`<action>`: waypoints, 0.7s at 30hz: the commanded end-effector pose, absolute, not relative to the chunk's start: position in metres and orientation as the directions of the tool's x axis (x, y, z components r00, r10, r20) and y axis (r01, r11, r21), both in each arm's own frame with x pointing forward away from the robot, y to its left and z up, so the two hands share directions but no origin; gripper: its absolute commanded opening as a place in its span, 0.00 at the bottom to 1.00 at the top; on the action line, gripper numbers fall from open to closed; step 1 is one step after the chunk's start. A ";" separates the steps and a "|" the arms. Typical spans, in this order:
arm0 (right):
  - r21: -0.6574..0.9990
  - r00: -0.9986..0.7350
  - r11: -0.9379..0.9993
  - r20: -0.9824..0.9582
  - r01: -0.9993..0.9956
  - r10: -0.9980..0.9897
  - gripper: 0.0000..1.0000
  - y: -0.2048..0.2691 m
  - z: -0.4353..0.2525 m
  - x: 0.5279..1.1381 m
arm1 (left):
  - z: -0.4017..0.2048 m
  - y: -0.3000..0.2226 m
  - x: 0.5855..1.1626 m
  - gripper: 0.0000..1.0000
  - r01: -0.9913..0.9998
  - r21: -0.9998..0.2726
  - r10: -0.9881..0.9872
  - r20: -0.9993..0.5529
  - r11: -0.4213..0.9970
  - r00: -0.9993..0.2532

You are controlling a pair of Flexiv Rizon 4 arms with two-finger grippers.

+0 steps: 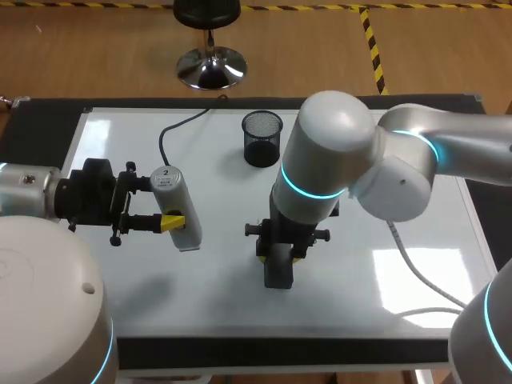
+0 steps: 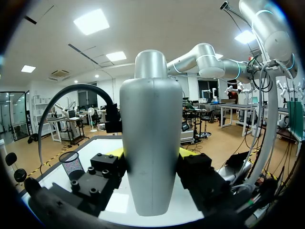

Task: Pick up the inspection probe, press it on each red-marked spot on the whiteboard one by one, put down the probe, pick up the eraser, and wipe off all the red marks.

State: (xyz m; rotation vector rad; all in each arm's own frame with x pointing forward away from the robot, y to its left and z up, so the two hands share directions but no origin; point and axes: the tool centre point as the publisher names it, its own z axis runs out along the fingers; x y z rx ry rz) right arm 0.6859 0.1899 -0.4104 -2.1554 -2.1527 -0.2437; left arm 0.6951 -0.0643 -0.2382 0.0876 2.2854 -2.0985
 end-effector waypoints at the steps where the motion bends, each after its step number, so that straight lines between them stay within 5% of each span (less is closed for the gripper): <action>1: 0.038 -0.005 -0.002 0.166 0.999 0.986 0.00 0.195 -0.420 0.689 | -0.237 -0.064 0.694 0.00 0.070 -0.994 0.013 -0.070 0.083 -0.997; 21: 0.020 0.047 -0.048 0.046 0.999 0.998 0.00 0.146 -0.432 0.694 | -0.237 -0.064 0.694 0.00 0.070 -0.994 0.013 -0.070 0.083 -0.997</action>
